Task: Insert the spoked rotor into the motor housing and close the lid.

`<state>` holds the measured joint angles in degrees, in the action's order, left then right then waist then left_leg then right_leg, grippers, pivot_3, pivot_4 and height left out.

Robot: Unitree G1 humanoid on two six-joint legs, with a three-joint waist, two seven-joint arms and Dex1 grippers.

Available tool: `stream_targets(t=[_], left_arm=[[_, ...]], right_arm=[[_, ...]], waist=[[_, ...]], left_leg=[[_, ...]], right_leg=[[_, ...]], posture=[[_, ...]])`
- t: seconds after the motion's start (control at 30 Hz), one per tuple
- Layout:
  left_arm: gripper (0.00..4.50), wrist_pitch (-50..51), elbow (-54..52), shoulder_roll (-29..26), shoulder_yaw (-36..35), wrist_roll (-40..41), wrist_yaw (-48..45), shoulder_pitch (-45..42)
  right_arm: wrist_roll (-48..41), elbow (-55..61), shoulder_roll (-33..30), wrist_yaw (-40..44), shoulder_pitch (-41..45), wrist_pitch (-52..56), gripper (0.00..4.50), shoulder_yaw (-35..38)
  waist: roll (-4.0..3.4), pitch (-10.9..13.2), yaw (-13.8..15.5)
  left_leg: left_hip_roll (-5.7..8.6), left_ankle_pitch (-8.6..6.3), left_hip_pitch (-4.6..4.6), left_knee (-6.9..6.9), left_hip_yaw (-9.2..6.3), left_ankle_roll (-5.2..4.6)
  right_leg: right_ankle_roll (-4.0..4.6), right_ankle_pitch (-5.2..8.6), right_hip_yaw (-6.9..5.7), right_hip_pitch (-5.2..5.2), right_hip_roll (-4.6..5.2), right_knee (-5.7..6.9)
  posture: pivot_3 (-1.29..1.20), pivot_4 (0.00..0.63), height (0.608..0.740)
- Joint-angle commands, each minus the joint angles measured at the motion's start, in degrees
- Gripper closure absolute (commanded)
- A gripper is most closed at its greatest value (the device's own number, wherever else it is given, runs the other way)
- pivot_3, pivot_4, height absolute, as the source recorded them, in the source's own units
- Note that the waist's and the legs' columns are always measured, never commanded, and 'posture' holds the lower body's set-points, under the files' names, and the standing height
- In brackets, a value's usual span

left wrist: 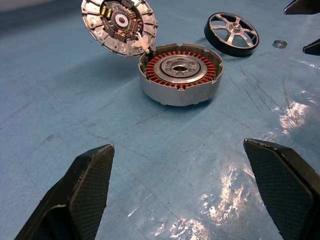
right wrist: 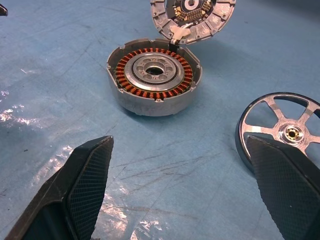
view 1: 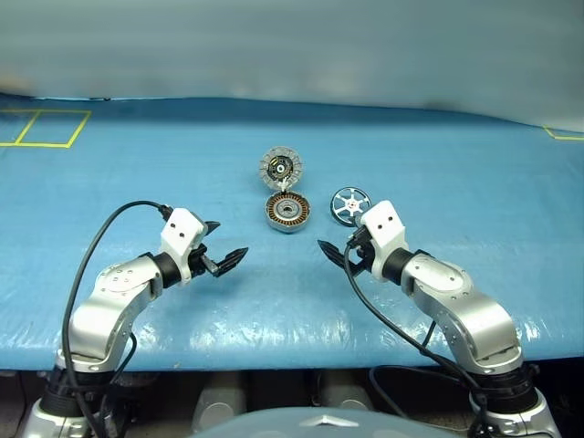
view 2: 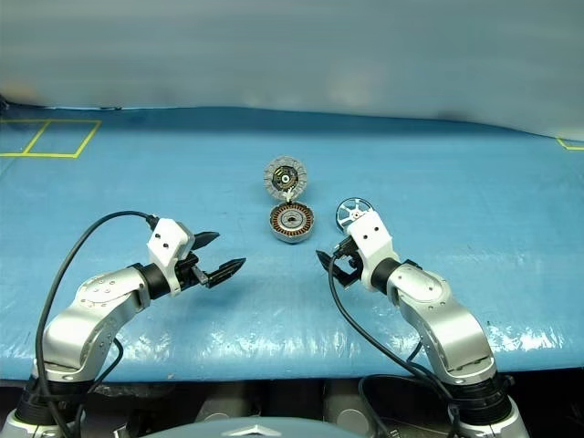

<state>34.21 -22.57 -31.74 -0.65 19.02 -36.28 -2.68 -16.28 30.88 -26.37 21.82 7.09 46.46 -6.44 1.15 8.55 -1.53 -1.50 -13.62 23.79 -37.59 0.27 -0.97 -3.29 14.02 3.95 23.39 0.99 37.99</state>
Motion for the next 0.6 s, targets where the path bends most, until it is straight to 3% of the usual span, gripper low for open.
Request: stream_targets(t=[0.03, 0.6], left_arm=[[0.0, -1.5, -0.3, -0.1, -0.5, -0.1, 0.0, 0.0], [0.0, -2.5, -0.7, -1.1, 0.4, 0.2, -3.7, 1.0]], right_arm=[[0.4, 1.1, 0.0, -0.1, 0.2, -0.8, 0.04, 0.6], [0.1, 1.6, 0.4, 0.0, -0.1, -0.3, 0.04, 0.3]], waist=[[0.0, 0.0, 0.0], [0.0, 0.0, 0.0]], left_leg=[[0.0, 0.0, 0.0, 0.0, 0.0, 0.0], [0.0, 0.0, 0.0, 0.0, 0.0, 0.0]], right_leg=[[0.0, 0.0, 0.0, 0.0, 0.0, 0.0], [0.03, -0.02, 0.0, 0.0, 0.0, 0.0]], posture=[[0.0, 0.15, 0.74], [0.0, 0.15, 0.74]])
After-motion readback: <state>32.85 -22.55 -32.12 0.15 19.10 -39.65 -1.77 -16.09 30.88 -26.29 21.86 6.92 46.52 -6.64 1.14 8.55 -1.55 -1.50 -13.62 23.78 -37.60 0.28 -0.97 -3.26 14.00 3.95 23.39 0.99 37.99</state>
